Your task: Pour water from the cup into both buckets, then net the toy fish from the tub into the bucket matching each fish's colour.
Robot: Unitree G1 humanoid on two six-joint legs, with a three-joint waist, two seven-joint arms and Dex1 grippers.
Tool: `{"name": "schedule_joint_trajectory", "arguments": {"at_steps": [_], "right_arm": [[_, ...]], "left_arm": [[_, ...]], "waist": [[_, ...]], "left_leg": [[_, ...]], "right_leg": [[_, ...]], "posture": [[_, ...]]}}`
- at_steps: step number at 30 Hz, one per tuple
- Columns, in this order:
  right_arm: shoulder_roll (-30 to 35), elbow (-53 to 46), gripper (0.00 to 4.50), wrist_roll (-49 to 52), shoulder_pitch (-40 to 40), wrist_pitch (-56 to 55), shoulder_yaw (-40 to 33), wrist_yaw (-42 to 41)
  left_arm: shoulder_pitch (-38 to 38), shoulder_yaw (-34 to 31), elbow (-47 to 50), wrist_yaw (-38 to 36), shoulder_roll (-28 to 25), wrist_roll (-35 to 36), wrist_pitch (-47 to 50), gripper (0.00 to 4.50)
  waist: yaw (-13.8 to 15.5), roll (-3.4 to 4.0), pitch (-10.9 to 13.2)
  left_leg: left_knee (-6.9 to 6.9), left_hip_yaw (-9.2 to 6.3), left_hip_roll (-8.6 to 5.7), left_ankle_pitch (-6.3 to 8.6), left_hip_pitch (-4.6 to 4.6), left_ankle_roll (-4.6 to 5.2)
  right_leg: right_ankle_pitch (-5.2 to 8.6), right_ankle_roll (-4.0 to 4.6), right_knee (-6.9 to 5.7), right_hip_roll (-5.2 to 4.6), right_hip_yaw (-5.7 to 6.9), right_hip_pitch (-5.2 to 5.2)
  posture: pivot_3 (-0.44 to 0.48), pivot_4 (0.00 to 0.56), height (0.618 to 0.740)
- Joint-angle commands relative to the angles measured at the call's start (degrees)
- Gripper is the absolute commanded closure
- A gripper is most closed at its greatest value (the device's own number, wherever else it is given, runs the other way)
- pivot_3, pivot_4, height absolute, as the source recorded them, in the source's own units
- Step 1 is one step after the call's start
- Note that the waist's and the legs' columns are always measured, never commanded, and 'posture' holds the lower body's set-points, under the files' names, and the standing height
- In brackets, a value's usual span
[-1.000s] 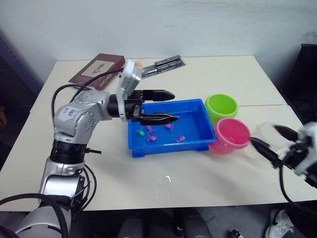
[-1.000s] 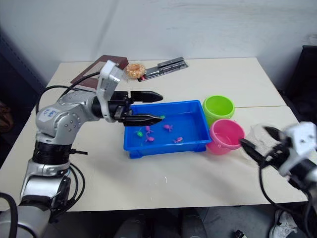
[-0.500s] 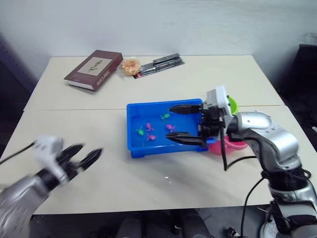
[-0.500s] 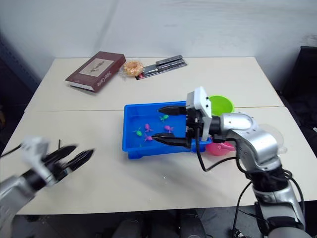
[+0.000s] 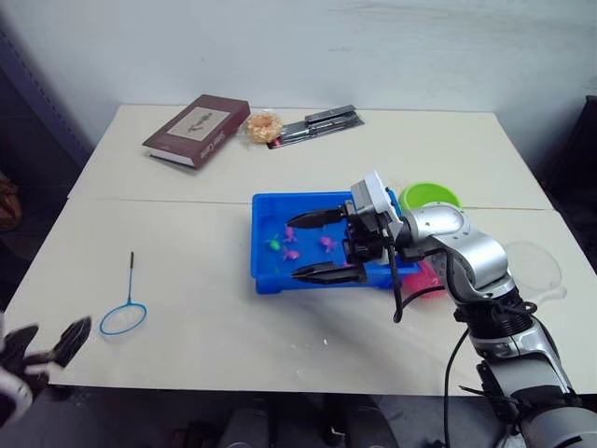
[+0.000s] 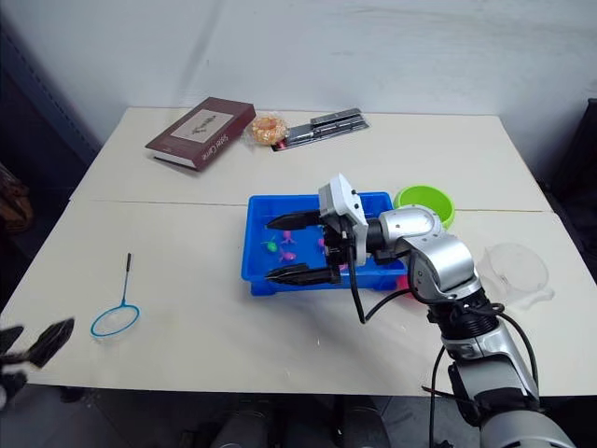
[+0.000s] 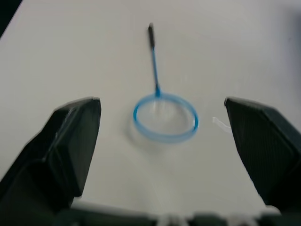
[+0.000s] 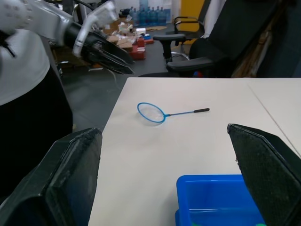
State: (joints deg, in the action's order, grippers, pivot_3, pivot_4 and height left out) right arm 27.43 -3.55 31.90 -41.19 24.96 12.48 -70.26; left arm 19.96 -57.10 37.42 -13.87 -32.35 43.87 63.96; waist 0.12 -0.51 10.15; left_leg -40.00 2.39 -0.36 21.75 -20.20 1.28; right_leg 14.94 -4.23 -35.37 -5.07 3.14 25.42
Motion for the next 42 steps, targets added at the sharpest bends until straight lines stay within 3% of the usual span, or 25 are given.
{"name": "schedule_joint_trajectory", "arguments": {"at_steps": [1, 9, 18, 21, 27, 29, 33, 36, 42], "right_arm": [[0.97, -4.63, 0.06, 1.02, 1.31, 0.75, -3.01, 1.58], [2.72, -11.27, 0.06, 2.37, 4.44, 4.29, -6.19, 6.49], [3.5, -16.23, 0.06, 1.7, 7.92, 4.43, -6.87, 9.58], [4.5, -16.83, 0.0, 1.29, 8.7, 4.11, -7.13, 9.67], [6.43, -17.97, 0.0, 2.6, 9.68, 5.1, -7.94, 9.24], [7.18, -18.17, 0.0, 2.33, 9.76, 5.03, -7.82, 8.94], [9.04, -18.0, 0.0, 1.42, 9.48, 5.08, -7.42, 8.06], [11.43, -17.17, 0.0, 0.86, 8.53, 4.91, -7.04, 5.79], [12.2, -11.97, 0.0, -3.73, 4.53, -0.51, -4.96, 2.19]], "left_arm": [[-7.95, 8.1, -11.57, 4.09, -6.27, -5.26, 3.29, 0.0], [-23.9, 22.79, -35.17, 2.14, -11.31, -12.25, 0.78, 0.0], [-32.03, 32.11, -51.65, -1.77, -12.58, -18.75, -3.84, 0.0], [-33.2, 33.23, -55.23, -3.4, -12.44, -20.23, -7.02, 0.84], [-36.19, 35.74, -60.92, -6.41, -13.41, -23.39, -11.78, 3.71], [-36.46, 37.45, -61.9, -8.49, -14.41, -24.93, -14.32, 4.45], [-36.67, 39.71, -59.05, -15.16, -17.24, -25.76, -19.4, 4.45], [-35.26, 45.22, -45.08, -27.15, -24.18, -26.73, -26.35, 4.45], [-41.65, 52.99, -27.49, -44.71, -29.44, -22.35, -30.7, 4.45]], "waist": [[-0.35, 0.01, -0.01], [-1.81, 0.0, 0.0], [-1.47, 0.04, -0.02], [-1.42, 0.17, -0.06], [-0.6, 0.24, -0.05], [-0.15, 0.23, -0.05], [-0.16, 0.23, -0.05], [-0.31, -0.07, 0.13], [-0.39, 0.09, 0.16]], "left_leg": [[0.01, -0.01, 0.0, -0.02, 0.0, -0.02], [0.05, -0.01, 0.05, -0.09, -0.08, -0.13], [0.08, -0.01, 0.09, -0.15, -0.04, -0.26], [0.1, -0.02, 0.09, -0.19, 0.01, -0.33], [0.12, -0.05, 0.07, -0.26, 0.07, -0.39], [0.12, -0.05, 0.06, -0.26, 0.06, -0.39], [0.12, -0.08, 0.0, -0.26, -0.01, -0.32], [0.13, -0.1, 0.01, -0.25, -0.11, -0.31], [0.15, -0.23, -0.01, -0.21, -0.19, -0.24]], "right_leg": [[0.01, 0.01, -0.08, 0.0, 0.0, 0.01], [0.0, 0.0, -0.19, 0.07, 0.24, 0.08], [0.0, 0.0, -0.21, 0.01, 0.45, 0.07], [0.0, 0.0, -0.2, 0.0, 0.45, 0.07], [0.03, 0.05, -0.28, -0.07, 0.49, 0.08], [0.03, 0.05, -0.27, -0.08, 0.5, 0.09], [0.03, 0.05, -0.2, -0.18, 0.56, 0.08], [0.03, 0.05, -0.18, -0.19, 0.61, 0.17], [0.03, 0.06, 0.11, -0.25, 0.75, 0.1]], "posture": [[0.0, 0.15, 0.74], [0.0, 0.15, 0.74], [0.0, 0.15, 0.74], [0.0, 0.15, 0.74], [0.0, 0.15, 0.74], [0.0, 0.15, 0.74], [0.0, 0.15, 0.74], [0.0, 0.15, 0.74], [0.0, 0.15, 0.74]]}}
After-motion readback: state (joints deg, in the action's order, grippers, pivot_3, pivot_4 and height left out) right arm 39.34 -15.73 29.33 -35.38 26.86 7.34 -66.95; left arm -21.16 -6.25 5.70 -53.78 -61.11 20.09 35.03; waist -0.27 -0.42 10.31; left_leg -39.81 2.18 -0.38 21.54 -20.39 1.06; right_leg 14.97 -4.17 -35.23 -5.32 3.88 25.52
